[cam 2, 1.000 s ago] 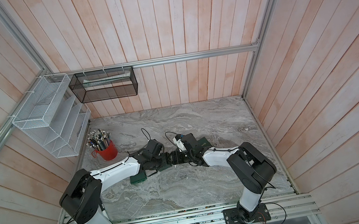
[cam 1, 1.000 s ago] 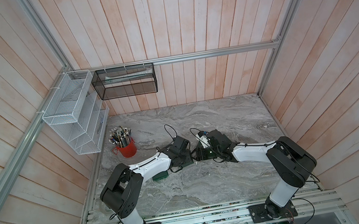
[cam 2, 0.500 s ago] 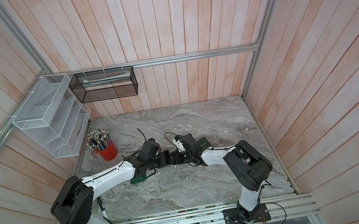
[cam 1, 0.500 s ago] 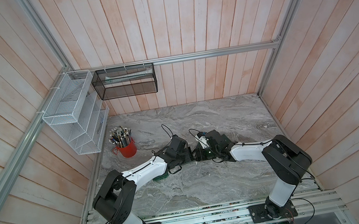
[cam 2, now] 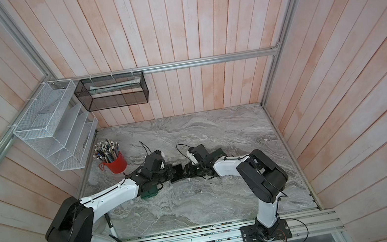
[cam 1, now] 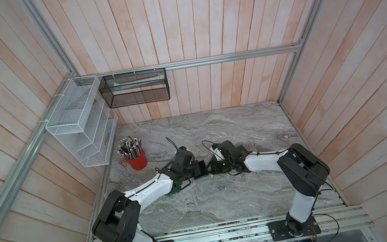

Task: Take the rings out of the lift-off lid box
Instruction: Take out the ring from the jewelry box, then place the ring at the center of the board.

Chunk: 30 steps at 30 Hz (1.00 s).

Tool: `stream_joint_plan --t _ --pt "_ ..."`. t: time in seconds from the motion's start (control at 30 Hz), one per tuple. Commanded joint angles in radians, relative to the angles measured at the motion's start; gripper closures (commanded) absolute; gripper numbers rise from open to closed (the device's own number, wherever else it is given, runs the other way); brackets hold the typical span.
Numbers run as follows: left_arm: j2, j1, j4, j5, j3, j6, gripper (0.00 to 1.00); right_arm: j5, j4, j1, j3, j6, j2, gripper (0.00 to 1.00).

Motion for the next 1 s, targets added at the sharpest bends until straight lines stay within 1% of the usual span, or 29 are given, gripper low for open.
stream_joint_plan --t 0.0,0.1,0.17,0.27,0.4,0.53,0.63,0.73,0.77,0.97 --pt "-0.014 0.013 0.056 0.050 -0.029 -0.017 1.00 0.029 -0.056 0.010 0.035 -0.018 0.025 0.54" --pt "-0.029 0.037 0.066 0.068 -0.047 -0.042 1.00 0.029 -0.057 0.013 0.033 -0.021 0.021 0.54" --pt "-0.049 0.070 0.057 0.075 -0.059 -0.062 1.00 0.022 -0.042 0.014 0.023 -0.021 0.004 0.54" --pt "-0.078 0.128 -0.046 0.007 -0.047 -0.070 1.00 0.037 -0.027 0.013 0.008 -0.021 -0.031 0.54" --pt "-0.134 0.203 -0.156 -0.074 -0.040 -0.039 1.00 0.053 -0.001 0.014 -0.016 -0.028 -0.077 0.53" --pt "-0.160 0.284 -0.276 -0.148 -0.034 0.000 1.00 0.081 0.006 0.012 -0.031 -0.042 -0.116 0.53" --pt "-0.150 0.340 -0.393 -0.253 -0.019 0.046 1.00 0.110 -0.016 0.012 -0.026 -0.060 -0.137 0.53" --pt "-0.114 0.351 -0.518 -0.431 0.022 0.073 1.00 0.122 -0.030 0.012 -0.020 -0.070 -0.149 0.53" --pt "-0.100 0.351 -0.546 -0.471 0.036 0.075 1.00 0.122 -0.032 0.012 -0.019 -0.073 -0.150 0.53" --pt "-0.022 0.351 -0.608 -0.605 0.067 0.081 1.00 0.115 -0.052 0.008 0.005 -0.093 -0.143 0.53"
